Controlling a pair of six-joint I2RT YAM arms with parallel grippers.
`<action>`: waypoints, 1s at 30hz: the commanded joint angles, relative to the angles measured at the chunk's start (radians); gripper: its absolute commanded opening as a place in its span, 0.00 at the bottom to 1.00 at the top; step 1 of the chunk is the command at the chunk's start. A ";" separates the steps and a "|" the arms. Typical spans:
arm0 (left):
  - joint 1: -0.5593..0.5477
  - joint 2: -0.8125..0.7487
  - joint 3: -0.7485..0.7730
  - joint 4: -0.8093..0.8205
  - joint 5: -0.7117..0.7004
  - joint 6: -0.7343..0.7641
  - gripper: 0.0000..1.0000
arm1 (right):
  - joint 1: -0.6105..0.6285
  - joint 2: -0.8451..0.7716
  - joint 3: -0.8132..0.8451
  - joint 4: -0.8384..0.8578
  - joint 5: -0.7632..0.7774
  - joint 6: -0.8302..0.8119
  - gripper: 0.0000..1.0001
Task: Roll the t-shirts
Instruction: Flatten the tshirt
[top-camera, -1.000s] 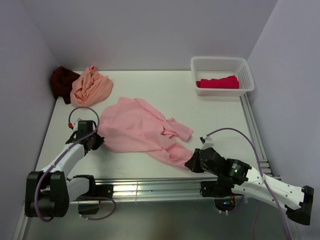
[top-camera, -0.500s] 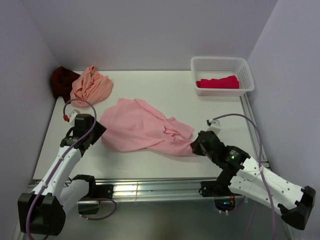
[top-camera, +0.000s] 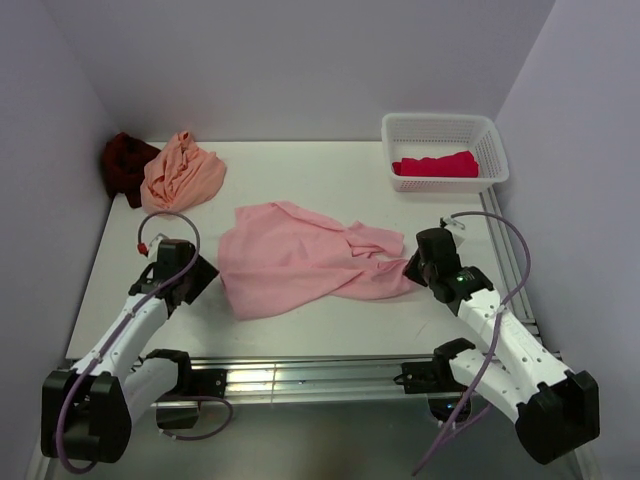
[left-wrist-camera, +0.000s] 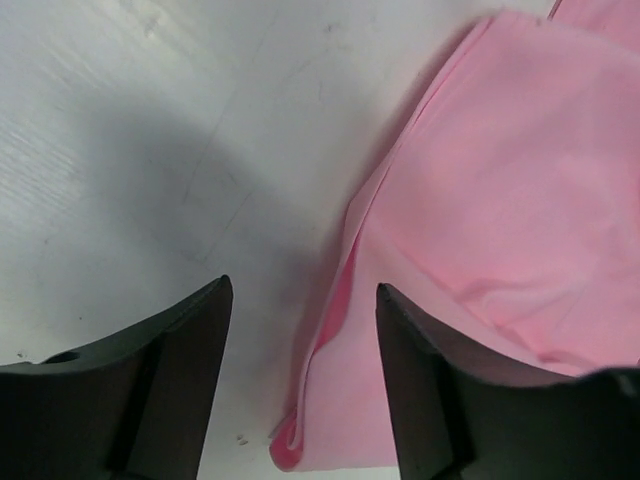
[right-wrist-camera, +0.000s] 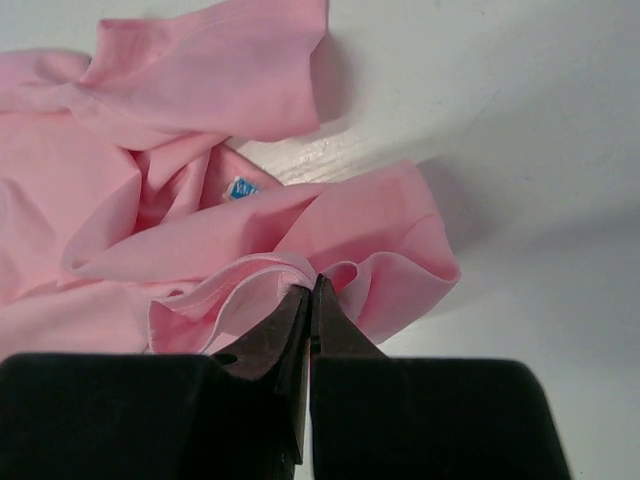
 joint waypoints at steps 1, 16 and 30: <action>-0.004 -0.032 -0.076 0.128 0.116 -0.004 0.63 | -0.045 0.022 0.043 0.093 -0.010 -0.019 0.00; -0.173 -0.198 -0.263 0.278 0.166 0.030 0.59 | -0.121 0.064 -0.021 0.212 -0.102 -0.036 0.00; -0.214 -0.173 -0.323 0.287 0.230 0.009 0.53 | -0.122 0.039 -0.010 0.197 -0.150 -0.045 0.00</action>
